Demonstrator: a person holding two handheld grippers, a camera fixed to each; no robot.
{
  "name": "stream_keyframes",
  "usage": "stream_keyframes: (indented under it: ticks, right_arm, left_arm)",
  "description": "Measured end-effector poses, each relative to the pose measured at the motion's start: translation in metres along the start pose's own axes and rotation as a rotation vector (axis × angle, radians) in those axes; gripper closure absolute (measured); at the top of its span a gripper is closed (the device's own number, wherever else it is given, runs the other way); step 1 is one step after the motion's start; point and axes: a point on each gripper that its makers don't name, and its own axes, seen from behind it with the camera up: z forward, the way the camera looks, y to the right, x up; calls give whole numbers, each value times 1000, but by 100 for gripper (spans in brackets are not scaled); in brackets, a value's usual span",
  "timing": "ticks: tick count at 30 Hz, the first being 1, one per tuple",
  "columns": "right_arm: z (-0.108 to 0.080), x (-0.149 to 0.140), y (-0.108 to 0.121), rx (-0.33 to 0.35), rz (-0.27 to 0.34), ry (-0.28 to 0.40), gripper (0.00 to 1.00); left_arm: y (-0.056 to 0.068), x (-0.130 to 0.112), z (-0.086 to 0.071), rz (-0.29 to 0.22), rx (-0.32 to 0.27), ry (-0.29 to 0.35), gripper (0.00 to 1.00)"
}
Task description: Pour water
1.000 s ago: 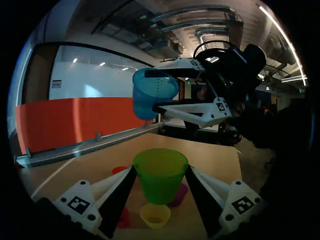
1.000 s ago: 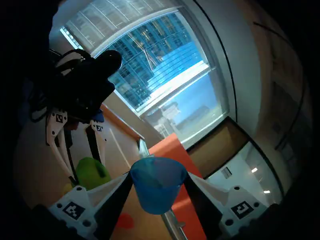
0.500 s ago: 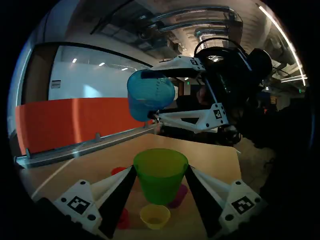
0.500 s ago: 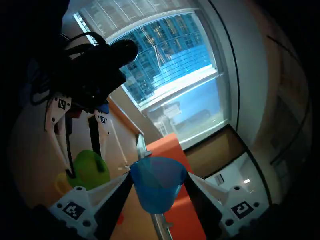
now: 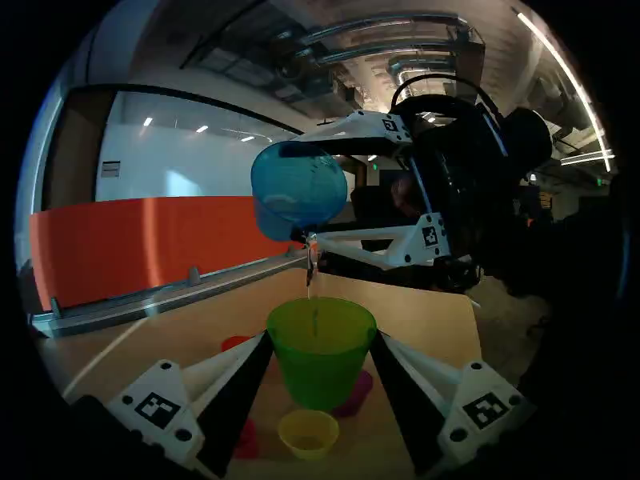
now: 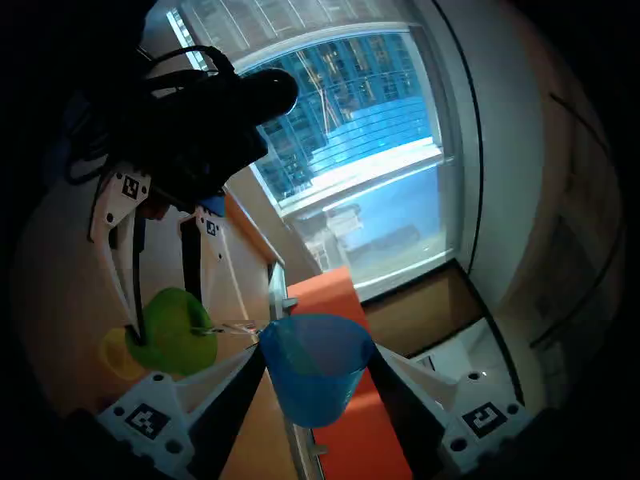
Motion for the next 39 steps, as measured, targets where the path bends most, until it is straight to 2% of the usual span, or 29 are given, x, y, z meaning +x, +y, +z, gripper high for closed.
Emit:
stream_keyframes:
  ticks: [39]
  right_arm:
    - [-5, 11, 27, -70, -175, 13, 9]
  left_arm:
    - [8, 4, -1, 18, -10, -6, 14]
